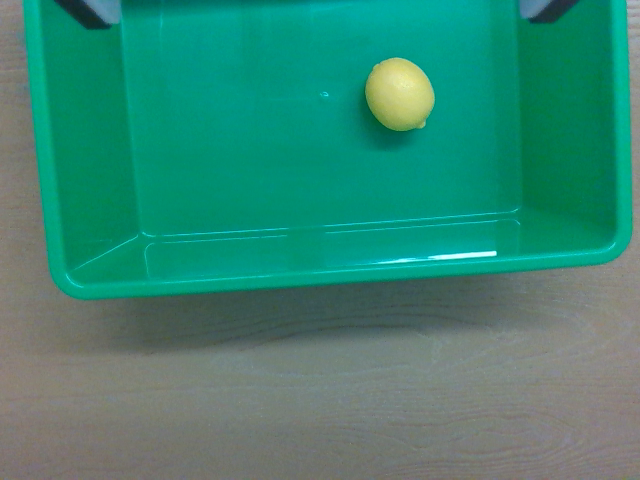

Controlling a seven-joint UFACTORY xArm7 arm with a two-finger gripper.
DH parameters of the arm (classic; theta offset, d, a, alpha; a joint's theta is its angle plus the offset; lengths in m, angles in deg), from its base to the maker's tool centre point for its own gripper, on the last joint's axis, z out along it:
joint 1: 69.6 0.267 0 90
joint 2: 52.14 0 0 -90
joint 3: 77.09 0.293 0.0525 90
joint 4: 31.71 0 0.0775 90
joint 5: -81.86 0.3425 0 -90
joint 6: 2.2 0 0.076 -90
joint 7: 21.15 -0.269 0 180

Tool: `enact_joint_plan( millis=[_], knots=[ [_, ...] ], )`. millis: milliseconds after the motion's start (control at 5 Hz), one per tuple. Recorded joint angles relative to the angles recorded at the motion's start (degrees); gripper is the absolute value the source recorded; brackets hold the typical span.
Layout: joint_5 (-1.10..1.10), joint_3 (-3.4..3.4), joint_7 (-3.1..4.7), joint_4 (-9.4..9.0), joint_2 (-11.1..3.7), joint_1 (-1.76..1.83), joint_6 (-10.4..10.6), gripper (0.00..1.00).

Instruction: Pick fruit

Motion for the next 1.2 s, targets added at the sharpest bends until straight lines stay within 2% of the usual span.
enact_joint_plan(
  millis=[1200],
  knots=[
    [0.13, 0.11, 0.86, -1.47, -0.68, 0.19, 2.0, 0.00]
  ],
)
